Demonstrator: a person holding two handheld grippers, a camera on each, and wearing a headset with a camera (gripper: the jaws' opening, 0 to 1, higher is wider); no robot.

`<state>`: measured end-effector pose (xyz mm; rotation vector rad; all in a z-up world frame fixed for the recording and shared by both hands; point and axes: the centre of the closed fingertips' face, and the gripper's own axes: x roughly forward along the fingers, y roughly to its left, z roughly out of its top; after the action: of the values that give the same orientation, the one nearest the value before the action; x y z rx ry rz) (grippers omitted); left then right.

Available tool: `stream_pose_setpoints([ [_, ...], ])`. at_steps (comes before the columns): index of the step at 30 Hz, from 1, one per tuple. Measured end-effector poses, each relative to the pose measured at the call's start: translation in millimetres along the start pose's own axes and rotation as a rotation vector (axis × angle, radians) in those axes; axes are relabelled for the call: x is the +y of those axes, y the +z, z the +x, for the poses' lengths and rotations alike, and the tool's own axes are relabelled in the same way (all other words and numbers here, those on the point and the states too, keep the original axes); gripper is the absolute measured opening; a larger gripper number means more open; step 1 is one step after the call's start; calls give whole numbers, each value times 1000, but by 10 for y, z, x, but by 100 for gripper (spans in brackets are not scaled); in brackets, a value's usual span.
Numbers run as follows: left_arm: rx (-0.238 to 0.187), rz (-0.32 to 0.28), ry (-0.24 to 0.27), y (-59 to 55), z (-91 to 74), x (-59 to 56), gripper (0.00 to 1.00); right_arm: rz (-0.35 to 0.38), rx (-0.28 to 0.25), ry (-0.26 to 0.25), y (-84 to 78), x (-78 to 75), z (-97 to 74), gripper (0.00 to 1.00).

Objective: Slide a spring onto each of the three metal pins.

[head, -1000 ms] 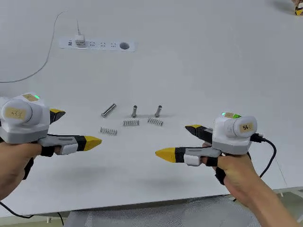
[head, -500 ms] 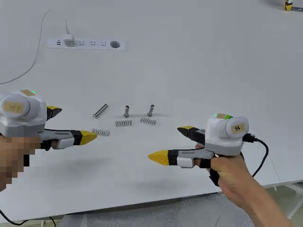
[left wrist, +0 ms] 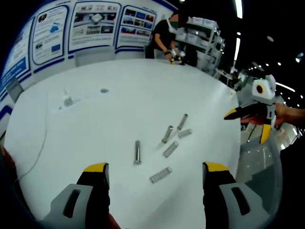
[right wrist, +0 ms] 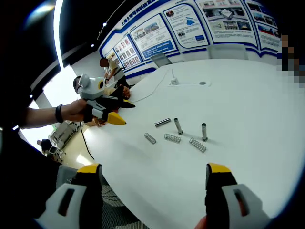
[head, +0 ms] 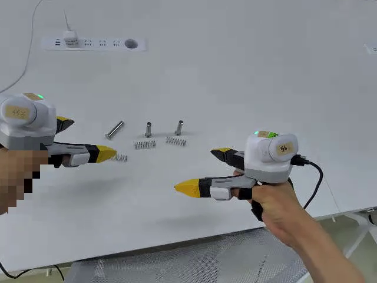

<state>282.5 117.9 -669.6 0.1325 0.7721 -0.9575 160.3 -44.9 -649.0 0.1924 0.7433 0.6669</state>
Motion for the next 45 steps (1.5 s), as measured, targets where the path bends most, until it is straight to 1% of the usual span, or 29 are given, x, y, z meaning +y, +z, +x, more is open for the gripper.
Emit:
stream_pose_setpoints([
  [4,4,-1,-3,5,86,31,81,4,-3,6,-6,12,6,90],
  [11,16,-6,-10,7,254,56,79,0,12,8,-41,15,5,90],
  [14,21,-26,-13,1,326,80,78,4,11,6,-39,9,7,90],
  [26,52,-35,-13,-54,637,221,73,23,12,7,-70,10,33,90],
  [28,62,-32,-4,-72,671,256,72,24,14,7,-77,12,37,90],
  [30,62,-43,0,-81,709,299,71,25,14,6,-78,15,35,90],
  [32,63,-52,4,-89,748,334,70,29,13,7,-80,12,37,90],
  [37,65,-52,10,-97,845,374,64,30,19,7,-96,12,47,90],
  [45,58,-49,18,-45,992,378,54,35,25,12,-122,26,71,90],
])
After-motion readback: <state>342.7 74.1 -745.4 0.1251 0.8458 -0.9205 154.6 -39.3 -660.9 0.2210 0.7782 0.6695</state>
